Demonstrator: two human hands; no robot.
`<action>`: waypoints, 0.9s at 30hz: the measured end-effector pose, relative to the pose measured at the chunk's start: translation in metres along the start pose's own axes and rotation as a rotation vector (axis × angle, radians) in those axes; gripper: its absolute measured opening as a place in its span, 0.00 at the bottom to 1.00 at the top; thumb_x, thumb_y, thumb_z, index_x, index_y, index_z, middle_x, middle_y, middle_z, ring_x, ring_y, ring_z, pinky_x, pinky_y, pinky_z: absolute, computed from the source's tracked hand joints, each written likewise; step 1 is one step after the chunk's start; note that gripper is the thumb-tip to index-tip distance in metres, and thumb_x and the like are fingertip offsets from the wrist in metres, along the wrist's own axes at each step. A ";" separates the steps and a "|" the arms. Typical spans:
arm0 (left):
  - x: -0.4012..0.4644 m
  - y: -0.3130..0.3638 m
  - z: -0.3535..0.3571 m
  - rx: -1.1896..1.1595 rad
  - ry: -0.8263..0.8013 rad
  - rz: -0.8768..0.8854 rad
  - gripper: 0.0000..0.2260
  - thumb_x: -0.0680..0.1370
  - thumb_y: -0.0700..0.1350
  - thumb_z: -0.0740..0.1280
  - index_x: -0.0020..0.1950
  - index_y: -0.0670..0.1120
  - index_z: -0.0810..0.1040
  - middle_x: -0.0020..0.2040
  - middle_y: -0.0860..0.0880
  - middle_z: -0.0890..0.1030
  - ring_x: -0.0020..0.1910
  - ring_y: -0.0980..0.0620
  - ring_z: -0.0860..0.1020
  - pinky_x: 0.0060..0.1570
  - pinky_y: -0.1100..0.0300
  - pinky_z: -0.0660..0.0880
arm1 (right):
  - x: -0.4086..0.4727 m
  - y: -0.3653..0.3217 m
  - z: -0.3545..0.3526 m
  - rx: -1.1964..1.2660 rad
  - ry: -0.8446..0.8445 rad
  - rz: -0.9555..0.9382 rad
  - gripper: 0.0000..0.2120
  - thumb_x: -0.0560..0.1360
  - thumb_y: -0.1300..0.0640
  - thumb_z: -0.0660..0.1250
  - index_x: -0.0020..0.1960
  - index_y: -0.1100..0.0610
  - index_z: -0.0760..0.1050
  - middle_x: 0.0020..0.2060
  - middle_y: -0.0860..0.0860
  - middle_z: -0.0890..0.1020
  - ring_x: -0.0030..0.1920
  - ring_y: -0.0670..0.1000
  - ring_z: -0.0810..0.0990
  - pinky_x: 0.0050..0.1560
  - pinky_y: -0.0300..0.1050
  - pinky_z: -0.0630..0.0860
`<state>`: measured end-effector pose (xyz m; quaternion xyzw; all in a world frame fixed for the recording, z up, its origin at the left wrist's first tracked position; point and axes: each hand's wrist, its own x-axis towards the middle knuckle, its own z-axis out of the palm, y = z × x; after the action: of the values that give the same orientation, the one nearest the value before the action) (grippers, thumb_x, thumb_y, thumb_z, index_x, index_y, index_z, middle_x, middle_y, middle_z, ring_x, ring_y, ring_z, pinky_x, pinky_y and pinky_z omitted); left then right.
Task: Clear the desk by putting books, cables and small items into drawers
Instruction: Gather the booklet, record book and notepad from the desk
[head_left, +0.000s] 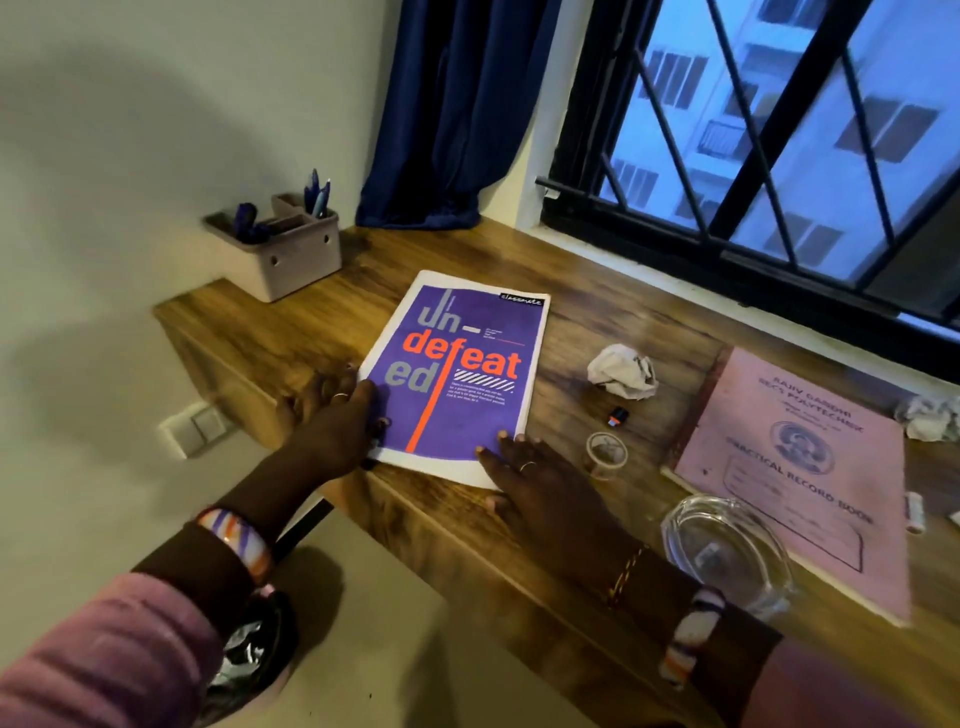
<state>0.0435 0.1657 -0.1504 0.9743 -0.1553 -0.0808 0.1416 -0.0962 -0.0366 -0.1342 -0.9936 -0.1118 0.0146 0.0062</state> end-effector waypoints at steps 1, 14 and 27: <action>-0.004 0.003 0.000 -0.003 0.008 -0.020 0.17 0.80 0.52 0.56 0.66 0.48 0.62 0.78 0.48 0.48 0.75 0.40 0.44 0.69 0.36 0.46 | 0.000 -0.001 0.001 -0.001 0.017 0.008 0.26 0.80 0.51 0.52 0.76 0.55 0.51 0.75 0.60 0.54 0.75 0.58 0.54 0.74 0.47 0.45; -0.067 0.009 0.008 0.106 0.104 -0.034 0.26 0.78 0.43 0.59 0.75 0.48 0.56 0.78 0.46 0.52 0.76 0.45 0.52 0.72 0.47 0.59 | -0.049 -0.029 0.017 -0.169 0.155 0.018 0.27 0.65 0.47 0.74 0.63 0.50 0.75 0.59 0.58 0.80 0.57 0.56 0.81 0.56 0.47 0.78; -0.167 0.139 0.047 0.161 0.063 0.175 0.18 0.80 0.52 0.54 0.68 0.48 0.67 0.71 0.43 0.65 0.72 0.43 0.61 0.68 0.53 0.64 | -0.178 -0.006 0.028 -0.119 0.046 -0.118 0.31 0.68 0.51 0.69 0.70 0.53 0.67 0.69 0.49 0.71 0.68 0.48 0.70 0.67 0.45 0.66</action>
<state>-0.1614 0.0811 -0.1343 0.9673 -0.2413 -0.0248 0.0744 -0.2715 -0.0700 -0.1574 -0.9840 -0.1704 -0.0155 -0.0494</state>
